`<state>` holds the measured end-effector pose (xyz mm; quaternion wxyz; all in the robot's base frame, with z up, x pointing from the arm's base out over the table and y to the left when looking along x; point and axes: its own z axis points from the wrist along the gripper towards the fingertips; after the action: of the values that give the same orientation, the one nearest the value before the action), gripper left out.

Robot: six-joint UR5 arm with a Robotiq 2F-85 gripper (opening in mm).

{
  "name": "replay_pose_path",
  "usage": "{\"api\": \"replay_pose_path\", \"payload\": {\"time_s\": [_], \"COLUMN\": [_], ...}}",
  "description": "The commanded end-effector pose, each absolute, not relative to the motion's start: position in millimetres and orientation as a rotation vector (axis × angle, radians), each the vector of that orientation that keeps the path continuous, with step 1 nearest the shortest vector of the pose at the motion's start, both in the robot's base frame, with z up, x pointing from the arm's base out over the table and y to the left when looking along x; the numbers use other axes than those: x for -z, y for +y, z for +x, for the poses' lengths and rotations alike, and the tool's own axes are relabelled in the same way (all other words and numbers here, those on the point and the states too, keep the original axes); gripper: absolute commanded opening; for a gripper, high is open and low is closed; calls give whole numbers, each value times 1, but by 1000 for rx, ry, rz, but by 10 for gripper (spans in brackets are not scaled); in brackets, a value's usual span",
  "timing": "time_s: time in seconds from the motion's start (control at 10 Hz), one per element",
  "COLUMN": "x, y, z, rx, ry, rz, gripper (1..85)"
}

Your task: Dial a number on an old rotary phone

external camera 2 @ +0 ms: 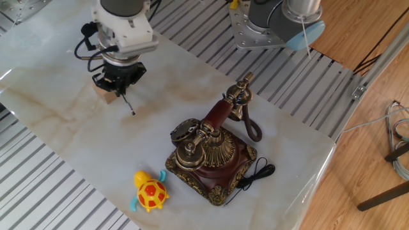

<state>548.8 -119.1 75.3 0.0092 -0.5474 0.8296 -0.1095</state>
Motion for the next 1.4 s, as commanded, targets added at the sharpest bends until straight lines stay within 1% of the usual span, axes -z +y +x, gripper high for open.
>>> {"api": "replay_pose_path", "payload": {"time_s": [0.0, 0.3, 0.5, 0.9, 1.3], "x": [-73, -63, -60, -46, -39], "y": [-129, -128, -127, -132, -143], "z": [537, 570, 579, 584, 571], "rx": [315, 352, 391, 425, 438], "ry": [2587, 2513, 2446, 2288, 2268], "rz": [-1639, -1722, -1803, -1987, -2022], "gripper": [13, 13, 13, 13, 13]}}
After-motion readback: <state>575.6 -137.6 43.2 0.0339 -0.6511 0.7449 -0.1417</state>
